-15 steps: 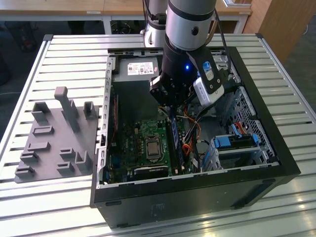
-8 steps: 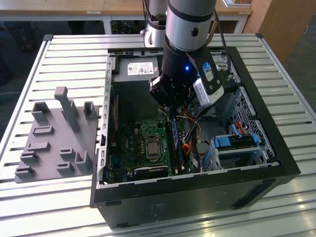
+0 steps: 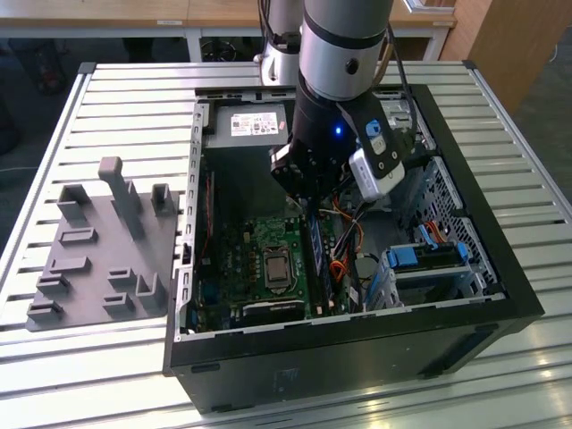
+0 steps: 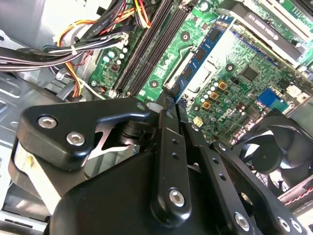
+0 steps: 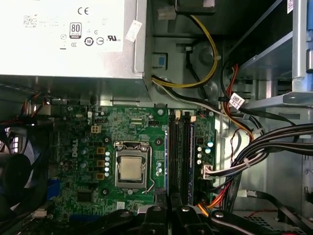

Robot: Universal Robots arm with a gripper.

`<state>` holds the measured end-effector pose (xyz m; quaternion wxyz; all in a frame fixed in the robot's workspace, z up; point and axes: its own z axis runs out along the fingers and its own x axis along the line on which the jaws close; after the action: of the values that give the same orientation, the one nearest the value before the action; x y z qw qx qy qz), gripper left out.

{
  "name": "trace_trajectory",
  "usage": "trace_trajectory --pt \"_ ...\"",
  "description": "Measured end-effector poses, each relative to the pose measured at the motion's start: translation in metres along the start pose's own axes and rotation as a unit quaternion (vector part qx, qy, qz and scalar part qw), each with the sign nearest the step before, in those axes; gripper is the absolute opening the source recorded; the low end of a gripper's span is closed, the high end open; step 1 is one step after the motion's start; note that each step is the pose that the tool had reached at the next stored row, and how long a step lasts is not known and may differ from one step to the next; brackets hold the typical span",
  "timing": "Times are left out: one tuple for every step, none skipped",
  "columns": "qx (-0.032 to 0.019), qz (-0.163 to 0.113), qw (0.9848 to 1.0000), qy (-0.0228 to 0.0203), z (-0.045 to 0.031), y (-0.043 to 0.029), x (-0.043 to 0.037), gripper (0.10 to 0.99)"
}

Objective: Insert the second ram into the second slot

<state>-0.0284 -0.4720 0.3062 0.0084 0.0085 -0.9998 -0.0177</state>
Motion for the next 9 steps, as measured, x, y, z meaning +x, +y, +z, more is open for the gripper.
trace_trajectory --pt "0.0 0.0 1.0 0.0 0.0004 -0.0001 0.0 0.137" --pt "0.0001 0.0 1.0 0.0001 0.0007 -0.0002 -0.0001 0.137" --pt "0.0001 0.0 1.0 0.0001 0.0009 -0.0004 0.0 0.137" --pt "0.0001 0.001 1.0 0.0001 0.0012 -0.0004 0.0 0.137" --pt "0.0 0.001 1.0 0.0 0.0018 -0.0003 -0.0001 0.137" --pt "0.0001 0.001 1.0 0.0001 0.002 -0.0004 0.0001 0.137" --pt "0.0001 0.001 1.0 0.0001 0.0021 -0.0005 0.0001 0.137" --pt "0.0001 0.001 1.0 0.0 0.0022 -0.0009 0.0002 0.137" --pt "0.0 0.001 1.0 0.0001 0.0023 -0.0015 0.0002 0.137"
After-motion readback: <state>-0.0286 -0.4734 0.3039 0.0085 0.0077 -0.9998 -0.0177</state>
